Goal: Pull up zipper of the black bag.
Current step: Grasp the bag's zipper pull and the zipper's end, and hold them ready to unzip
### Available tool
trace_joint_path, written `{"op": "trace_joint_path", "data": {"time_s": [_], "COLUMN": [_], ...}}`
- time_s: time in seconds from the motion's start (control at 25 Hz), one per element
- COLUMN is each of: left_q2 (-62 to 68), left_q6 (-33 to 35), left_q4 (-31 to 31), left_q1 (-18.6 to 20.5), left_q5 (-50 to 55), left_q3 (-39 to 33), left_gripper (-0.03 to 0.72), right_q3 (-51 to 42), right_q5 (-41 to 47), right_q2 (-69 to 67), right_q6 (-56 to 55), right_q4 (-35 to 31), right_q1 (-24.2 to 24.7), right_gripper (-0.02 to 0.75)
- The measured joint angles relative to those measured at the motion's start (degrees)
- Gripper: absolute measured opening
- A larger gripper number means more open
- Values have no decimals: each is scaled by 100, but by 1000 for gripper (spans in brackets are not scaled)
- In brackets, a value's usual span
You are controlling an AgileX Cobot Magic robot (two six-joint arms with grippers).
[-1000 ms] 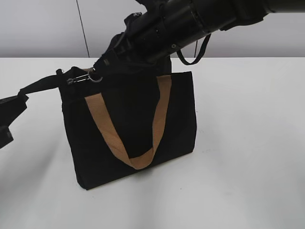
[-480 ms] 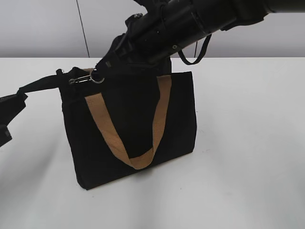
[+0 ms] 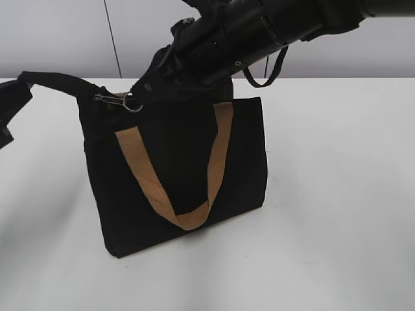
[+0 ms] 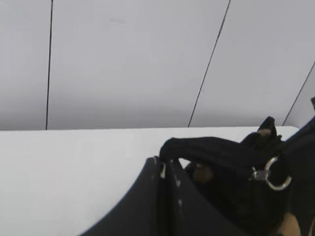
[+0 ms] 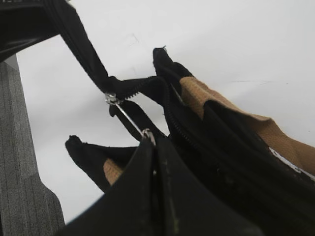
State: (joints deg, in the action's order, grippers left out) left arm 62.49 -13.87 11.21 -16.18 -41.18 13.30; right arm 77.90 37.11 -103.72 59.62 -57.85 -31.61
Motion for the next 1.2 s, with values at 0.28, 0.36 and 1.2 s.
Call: {"op": "trace_joint_path", "data": {"time_s": [0.28,0.36,1.2], "left_q2": [-353,-485,-909], "left_q6": [0,0,0], "left_q4": [17,17,65], "left_q1": [0,0,-7], "left_q5": [249,363,957], "left_q3": [154,154,154], "left_gripper": [-10,-10,-10], "right_q3": [0,0,0], "right_q5": [-52,-79,-94], "right_q2": [0,0,8], "right_q6": [-12,-12,-817], "right_q4": [0,4,1117], "right_q1": [0,0,416], "right_gripper": [-1,-1,-1]}}
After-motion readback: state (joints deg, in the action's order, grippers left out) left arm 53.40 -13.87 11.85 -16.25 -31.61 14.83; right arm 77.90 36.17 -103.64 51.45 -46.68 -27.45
